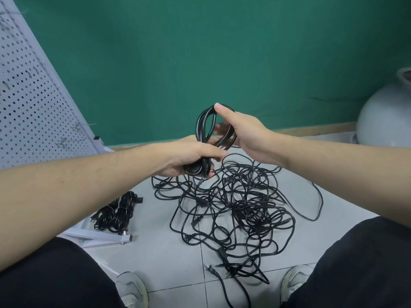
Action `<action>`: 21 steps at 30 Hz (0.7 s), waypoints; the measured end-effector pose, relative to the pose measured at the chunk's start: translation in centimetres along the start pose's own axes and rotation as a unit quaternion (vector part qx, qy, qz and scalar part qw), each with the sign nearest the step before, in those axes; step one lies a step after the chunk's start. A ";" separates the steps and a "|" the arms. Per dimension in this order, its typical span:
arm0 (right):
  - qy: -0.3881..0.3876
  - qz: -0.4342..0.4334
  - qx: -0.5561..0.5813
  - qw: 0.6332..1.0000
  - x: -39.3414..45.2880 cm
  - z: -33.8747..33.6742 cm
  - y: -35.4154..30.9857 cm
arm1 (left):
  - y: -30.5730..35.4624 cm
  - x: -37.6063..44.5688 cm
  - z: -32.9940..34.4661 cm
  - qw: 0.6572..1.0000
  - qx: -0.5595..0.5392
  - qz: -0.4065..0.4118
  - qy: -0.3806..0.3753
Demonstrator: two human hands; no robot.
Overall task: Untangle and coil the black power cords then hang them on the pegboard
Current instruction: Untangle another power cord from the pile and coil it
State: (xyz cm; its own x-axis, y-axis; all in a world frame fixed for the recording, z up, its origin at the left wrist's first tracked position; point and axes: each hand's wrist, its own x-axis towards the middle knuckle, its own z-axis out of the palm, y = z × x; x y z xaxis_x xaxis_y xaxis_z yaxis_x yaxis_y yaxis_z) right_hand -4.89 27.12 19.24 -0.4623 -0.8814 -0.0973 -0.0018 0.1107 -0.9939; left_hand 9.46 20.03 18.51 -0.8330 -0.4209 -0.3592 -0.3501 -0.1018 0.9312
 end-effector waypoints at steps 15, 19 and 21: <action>-0.238 0.023 -0.192 0.952 -0.6 -0.8 3.1 | 1.4 -0.2 -0.7 0.967 -0.252 0.007 -0.045; -0.215 0.010 -0.268 0.939 -0.2 -1.4 3.5 | 1.2 0.5 -2.0 0.976 -0.181 0.015 0.122; -0.204 -0.019 -0.345 0.916 -0.1 -1.6 3.4 | 0.6 0.9 -2.6 0.972 -0.123 0.014 0.202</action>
State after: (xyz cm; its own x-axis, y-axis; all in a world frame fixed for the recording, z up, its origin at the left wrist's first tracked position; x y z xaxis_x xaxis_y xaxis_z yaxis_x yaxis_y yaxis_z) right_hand -6.31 28.30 15.94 -0.0812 -0.9731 -0.2155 -0.6360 0.2171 -0.7405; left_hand 9.58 17.24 18.93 -0.5872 -0.7409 -0.3260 -0.1749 -0.2771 0.9448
